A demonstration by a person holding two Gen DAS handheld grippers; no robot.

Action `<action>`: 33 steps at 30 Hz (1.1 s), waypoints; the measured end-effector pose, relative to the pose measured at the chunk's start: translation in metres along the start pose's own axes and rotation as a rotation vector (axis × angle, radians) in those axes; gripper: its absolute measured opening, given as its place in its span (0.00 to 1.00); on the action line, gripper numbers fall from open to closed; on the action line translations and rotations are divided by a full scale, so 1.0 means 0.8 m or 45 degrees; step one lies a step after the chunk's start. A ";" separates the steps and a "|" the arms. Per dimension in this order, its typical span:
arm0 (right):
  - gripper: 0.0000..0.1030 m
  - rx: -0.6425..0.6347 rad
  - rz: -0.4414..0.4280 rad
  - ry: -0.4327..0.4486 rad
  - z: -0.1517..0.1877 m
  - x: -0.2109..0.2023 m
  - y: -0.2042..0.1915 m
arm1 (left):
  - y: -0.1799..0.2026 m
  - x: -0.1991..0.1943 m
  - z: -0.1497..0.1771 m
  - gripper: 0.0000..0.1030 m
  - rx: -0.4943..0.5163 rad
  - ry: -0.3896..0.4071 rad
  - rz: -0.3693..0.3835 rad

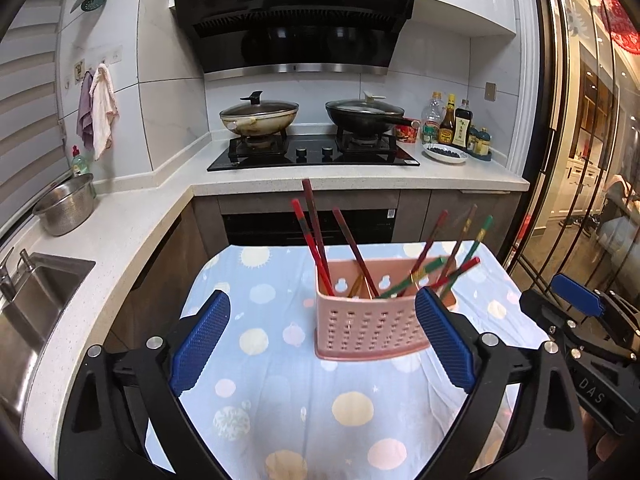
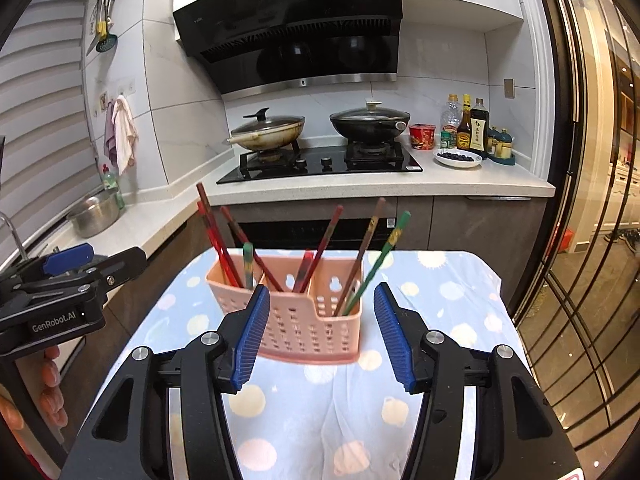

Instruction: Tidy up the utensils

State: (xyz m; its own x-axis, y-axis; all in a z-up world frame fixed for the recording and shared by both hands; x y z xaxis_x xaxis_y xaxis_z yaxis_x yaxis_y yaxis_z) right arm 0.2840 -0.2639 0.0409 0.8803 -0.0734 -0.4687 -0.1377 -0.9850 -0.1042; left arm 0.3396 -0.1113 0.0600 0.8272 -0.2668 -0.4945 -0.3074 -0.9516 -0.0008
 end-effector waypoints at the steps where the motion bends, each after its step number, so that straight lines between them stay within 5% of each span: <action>1: 0.52 -0.002 0.006 -0.005 0.005 -0.004 0.000 | 0.002 -0.002 0.005 0.87 0.002 -0.005 0.001; 20: 0.63 -0.007 0.085 -0.089 0.089 -0.049 0.012 | 0.031 -0.027 0.109 0.93 0.011 -0.138 0.008; 26: 0.81 -0.038 0.122 -0.071 0.102 -0.059 0.013 | 0.031 -0.033 0.129 0.93 0.008 -0.145 -0.001; 31: 0.82 -0.024 0.124 -0.081 0.110 -0.064 0.017 | 0.032 -0.037 0.141 0.93 0.015 -0.162 -0.003; 33: 0.95 -0.023 0.117 -0.090 0.116 -0.064 0.018 | 0.033 -0.038 0.144 0.93 0.023 -0.167 -0.009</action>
State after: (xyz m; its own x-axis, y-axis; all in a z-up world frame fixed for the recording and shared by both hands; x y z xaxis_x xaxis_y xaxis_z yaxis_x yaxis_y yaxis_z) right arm 0.1946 -0.2599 -0.0178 0.8300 -0.1528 -0.5364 -0.2072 -0.9774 -0.0423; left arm 0.2523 -0.1104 -0.0253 0.7613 -0.2371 -0.6035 -0.3113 -0.9501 -0.0195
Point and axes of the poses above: each gripper's, at about its wrist camera, not at the fingertips, and x roughly the way its jaws point, y to its right, z to its underside, the point moved 10 cm from there along x, roughly the way its jaws point, and after that the axes turned 3 degrees about y, right-handed, at the moved point
